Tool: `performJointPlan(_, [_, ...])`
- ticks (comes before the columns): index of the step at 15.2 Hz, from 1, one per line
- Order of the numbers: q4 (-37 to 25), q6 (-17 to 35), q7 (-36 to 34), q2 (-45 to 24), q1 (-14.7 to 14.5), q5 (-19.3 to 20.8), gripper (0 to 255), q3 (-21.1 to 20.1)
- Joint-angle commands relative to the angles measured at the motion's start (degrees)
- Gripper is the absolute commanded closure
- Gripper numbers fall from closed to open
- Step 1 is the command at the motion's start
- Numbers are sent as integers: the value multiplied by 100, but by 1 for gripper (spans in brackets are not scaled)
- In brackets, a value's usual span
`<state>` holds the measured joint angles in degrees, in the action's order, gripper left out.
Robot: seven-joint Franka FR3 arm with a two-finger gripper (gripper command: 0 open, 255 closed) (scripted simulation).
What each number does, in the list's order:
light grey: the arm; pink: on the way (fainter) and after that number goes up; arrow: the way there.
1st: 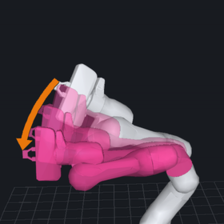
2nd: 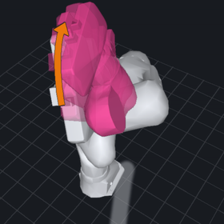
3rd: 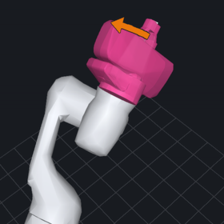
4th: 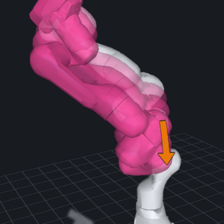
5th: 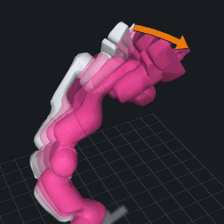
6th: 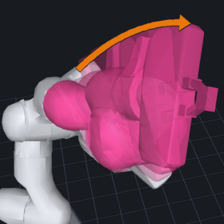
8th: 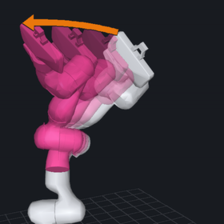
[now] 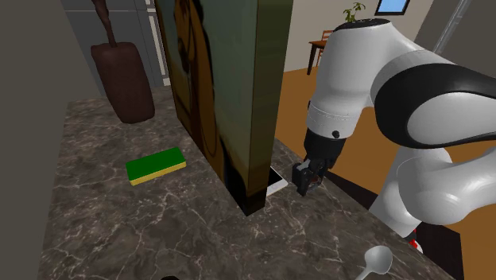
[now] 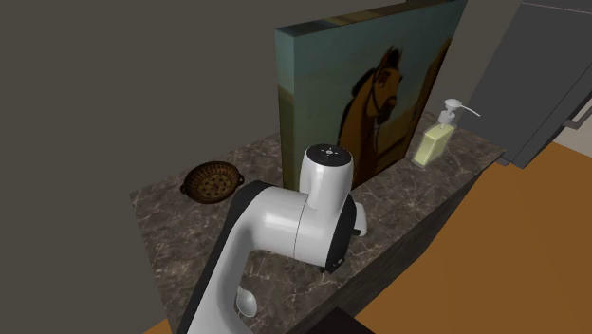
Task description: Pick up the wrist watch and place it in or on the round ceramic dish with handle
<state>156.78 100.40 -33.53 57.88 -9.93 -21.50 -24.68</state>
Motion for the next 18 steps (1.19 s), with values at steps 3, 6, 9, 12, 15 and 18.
performJointPlan(3, [1,-1,1,-1,1,1,255,0])
performJointPlan(6, [1,-1,0,-1,0,1,255,0])
performJointPlan(9, [-143,-148,-8,4,24,56,255,55])
performJointPlan(12, [-368,-364,-19,-5,60,136,255,135])
performJointPlan(15, [-601,-573,-31,-27,95,210,255,210])
performJointPlan(18, [-841,-777,-43,-62,128,280,255,279])
